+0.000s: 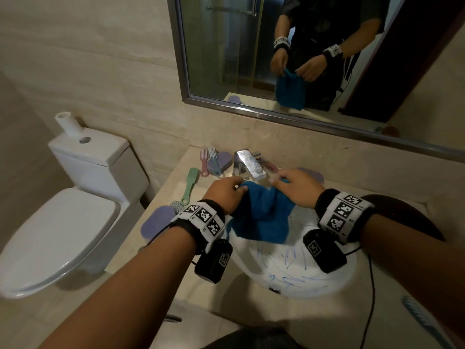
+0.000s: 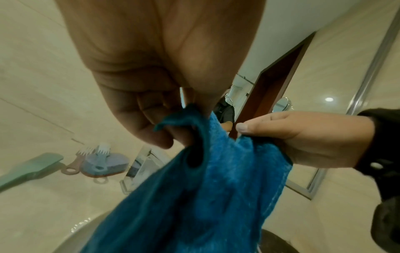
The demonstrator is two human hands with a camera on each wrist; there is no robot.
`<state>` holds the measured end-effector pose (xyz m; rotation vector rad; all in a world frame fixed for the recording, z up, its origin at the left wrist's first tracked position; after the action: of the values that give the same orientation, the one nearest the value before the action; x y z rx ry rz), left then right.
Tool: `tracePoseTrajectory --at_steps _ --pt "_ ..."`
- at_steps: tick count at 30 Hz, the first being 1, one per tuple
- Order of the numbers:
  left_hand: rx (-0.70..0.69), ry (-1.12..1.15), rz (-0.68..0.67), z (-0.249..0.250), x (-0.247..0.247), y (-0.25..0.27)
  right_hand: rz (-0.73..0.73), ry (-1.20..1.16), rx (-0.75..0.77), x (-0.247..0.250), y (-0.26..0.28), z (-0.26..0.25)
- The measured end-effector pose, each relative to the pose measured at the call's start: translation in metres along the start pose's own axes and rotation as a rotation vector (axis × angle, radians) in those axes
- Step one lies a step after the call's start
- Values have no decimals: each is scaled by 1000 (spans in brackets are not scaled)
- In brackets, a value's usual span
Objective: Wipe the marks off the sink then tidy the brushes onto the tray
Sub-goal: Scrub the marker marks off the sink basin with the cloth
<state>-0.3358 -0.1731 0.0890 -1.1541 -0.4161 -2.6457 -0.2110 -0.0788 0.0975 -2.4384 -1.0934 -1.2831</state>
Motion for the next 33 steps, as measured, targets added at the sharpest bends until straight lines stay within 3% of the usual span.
tracePoseTrajectory --at_steps 4,8,13,16,18,21,27,30,33 --pt "14 153 -88 6 -11 0 -148 -168 -13 -27 1 -11" --pt "52 460 -281 11 -26 10 -185 -492 -75 -34 8 -13" --pt "-8 544 -465 20 -30 21 -90 -399 -53 -27 1 -3" --pt "56 479 -268 -2 -14 12 -54 -412 -63 -19 -2 -2" --pt "81 315 -149 -20 -8 5 -126 -514 -45 -19 1 -10" --pt "85 244 -205 -19 -22 3 -213 -538 11 -18 3 -21" --pt "21 202 -117 -16 -22 -4 -163 -433 16 -4 -1 -6" --pt "-3 246 -133 -17 -22 -4 -71 -341 22 4 -3 5" --pt "-44 430 -200 -10 -28 -3 54 -245 11 13 -6 17"
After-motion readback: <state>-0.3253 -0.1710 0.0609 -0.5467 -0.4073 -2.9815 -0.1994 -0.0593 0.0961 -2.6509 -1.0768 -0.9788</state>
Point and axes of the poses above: each hand's wrist, its own y-axis away from the middle knuckle, its own x-axis out of the back of the hand, z = x × y, the point moved 9 cm from there along -y, towards the middle knuckle, and after that the axes turned 2 degrees about -z, right-handed, at the moved point
